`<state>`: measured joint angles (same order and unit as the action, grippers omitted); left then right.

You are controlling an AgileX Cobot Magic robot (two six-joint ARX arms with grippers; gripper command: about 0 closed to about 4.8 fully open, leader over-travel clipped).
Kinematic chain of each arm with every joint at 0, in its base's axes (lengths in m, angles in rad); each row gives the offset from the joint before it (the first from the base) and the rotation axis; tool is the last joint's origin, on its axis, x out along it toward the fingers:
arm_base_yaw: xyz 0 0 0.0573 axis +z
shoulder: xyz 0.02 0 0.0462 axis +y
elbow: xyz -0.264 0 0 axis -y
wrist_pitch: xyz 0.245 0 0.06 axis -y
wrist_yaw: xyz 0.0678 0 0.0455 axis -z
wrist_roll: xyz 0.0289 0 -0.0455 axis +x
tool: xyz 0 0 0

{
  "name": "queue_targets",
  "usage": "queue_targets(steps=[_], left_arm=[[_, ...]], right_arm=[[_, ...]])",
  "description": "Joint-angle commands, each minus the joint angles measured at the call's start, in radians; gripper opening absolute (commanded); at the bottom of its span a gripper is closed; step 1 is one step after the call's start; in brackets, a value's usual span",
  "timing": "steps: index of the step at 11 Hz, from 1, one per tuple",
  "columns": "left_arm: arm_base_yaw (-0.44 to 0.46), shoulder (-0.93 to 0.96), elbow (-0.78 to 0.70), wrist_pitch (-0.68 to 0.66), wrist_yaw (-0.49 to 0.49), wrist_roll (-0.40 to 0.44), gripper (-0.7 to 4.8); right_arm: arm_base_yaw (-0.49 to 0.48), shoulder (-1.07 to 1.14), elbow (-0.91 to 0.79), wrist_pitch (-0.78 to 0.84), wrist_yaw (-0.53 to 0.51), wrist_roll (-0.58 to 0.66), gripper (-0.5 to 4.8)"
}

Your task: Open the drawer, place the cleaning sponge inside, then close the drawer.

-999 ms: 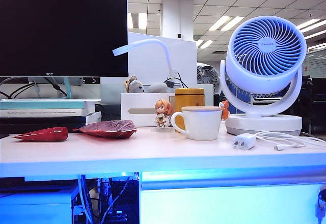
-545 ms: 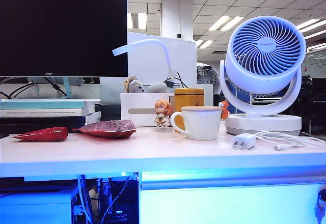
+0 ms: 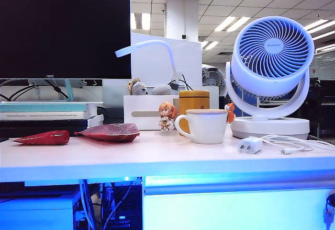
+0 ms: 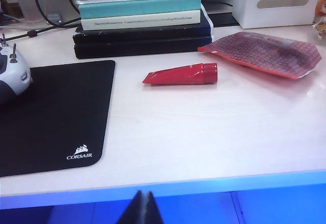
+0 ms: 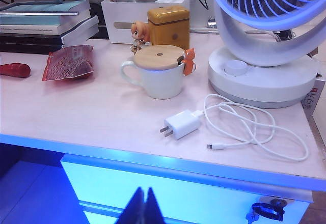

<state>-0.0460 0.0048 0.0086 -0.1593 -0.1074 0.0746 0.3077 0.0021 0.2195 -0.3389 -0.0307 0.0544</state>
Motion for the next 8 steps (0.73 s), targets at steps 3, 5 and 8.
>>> queue_targets(steps=[3, 5, 8], left_arm=[[0.000, -0.002, -0.004, -0.017, 0.003, 0.002, -0.01], [0.000, -0.002, -0.004, -0.017, 0.004, 0.002, -0.01], [0.000, -0.002, -0.004, -0.017, 0.003, 0.002, -0.01]], right_arm=[[-0.007, 0.000, -0.022, 0.000, 0.090, -0.011, -0.01], [-0.091, 0.000, -0.098, 0.103, 0.193, -0.011, -0.01], [-0.266, 0.000, -0.220, 0.214, 0.051, -0.010, -0.01]])
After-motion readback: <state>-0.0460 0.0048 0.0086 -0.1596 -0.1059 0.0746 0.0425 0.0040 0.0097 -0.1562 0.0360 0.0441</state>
